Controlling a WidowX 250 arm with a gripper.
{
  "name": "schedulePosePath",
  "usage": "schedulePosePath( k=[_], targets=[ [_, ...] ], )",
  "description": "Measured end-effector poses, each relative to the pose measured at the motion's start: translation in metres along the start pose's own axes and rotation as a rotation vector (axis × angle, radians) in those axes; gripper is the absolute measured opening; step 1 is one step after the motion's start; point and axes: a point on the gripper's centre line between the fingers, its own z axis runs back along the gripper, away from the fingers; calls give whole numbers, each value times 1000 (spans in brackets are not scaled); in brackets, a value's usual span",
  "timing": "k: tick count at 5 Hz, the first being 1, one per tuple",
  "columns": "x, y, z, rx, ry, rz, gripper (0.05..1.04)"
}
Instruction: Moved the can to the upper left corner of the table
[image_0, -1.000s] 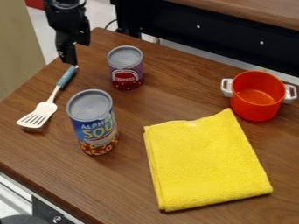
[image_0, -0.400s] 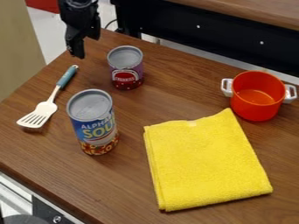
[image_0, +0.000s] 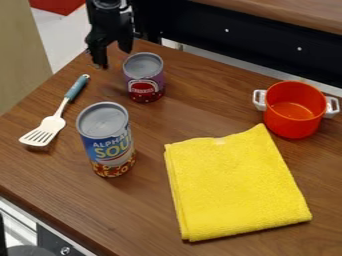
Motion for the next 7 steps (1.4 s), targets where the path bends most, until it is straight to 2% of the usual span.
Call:
schedulePosePath(
  k=[1,2,3,4,5,6,7],
  targets=[
    [-10,0,-6,3,-13,28,998],
    [-23,12,-20,38,-41,100,998],
    [-30,12,-9,-10,-128,215,998],
    [-43,3,-5,-29,-169,375,998],
    [-50,-8,3,-35,-232,524,998],
    [-67,-12,-1,-3,-197,542,998],
    [-83,-17,-1,28,-131,467,998]
  ],
)
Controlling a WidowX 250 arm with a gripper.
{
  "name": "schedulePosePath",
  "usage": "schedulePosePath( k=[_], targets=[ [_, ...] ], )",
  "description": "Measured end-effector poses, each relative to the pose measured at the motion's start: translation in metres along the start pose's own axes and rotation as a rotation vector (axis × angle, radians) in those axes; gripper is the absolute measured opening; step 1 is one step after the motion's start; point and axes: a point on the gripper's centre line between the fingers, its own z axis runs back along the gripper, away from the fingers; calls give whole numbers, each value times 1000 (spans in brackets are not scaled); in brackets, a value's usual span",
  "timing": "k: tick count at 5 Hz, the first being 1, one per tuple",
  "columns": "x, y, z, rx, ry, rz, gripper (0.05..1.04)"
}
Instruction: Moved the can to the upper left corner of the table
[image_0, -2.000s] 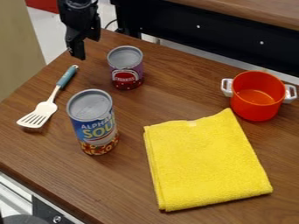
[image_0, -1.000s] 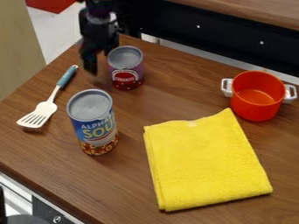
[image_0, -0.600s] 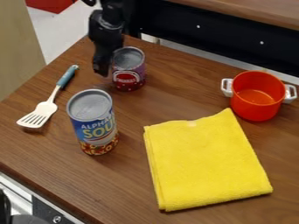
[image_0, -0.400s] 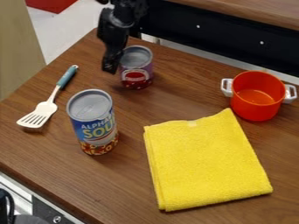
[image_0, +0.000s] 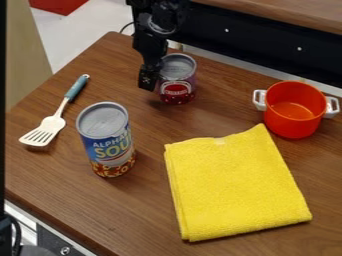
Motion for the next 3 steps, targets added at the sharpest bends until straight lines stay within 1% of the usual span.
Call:
schedulePosePath(
  k=[2,3],
  targets=[
    [-34,11,5,28,97,-196,998],
    [-45,12,9,33,137,-226,998]
  ],
)
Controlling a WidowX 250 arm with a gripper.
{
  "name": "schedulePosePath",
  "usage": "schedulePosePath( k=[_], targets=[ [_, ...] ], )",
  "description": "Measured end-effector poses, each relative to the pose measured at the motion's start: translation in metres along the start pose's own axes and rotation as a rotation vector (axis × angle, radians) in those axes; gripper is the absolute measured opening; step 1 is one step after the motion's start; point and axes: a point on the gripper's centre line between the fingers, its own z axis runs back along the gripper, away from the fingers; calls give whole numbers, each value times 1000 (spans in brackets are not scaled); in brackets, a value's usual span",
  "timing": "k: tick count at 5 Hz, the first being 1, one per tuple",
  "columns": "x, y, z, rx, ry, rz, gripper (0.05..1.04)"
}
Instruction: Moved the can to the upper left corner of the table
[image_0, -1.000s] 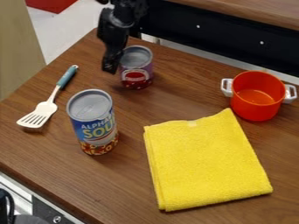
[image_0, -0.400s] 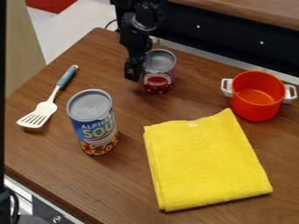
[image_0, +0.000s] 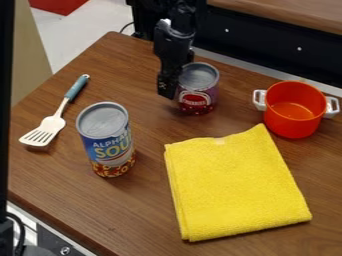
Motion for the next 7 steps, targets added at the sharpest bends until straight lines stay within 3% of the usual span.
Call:
schedulePosePath(
  k=[2,3,4,5,7],
  targets=[
    [-29,-2,5,-17,4,-8,998],
    [-36,0,5,-66,-35,10,998],
    [-34,9,8,-67,-49,-9,998],
    [-15,8,27,-100,-33,-24,998],
    [12,15,28,-74,10,-64,998]
  ],
)
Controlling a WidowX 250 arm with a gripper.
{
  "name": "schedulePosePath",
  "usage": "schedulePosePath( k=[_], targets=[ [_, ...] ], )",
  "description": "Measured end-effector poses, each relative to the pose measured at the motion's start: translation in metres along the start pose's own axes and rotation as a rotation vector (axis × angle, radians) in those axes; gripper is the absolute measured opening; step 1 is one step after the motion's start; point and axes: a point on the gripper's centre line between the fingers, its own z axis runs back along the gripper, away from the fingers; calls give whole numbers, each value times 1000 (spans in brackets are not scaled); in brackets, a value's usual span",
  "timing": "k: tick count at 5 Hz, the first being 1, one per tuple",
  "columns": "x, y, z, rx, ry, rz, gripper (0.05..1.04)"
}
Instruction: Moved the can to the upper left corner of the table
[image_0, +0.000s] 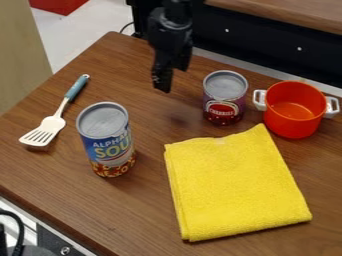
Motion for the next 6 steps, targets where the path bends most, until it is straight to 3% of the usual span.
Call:
schedulePosePath(
  k=[1,2,3,4,5,6],
  targets=[
    [-6,4,11,6,79,-139,998],
    [-1,20,3,39,127,-313,998],
    [8,35,14,28,167,-544,998],
    [21,40,22,-48,229,-788,998],
    [35,44,20,-97,235,-1019,998],
    [60,41,18,-153,190,-1054,998]
  ],
)
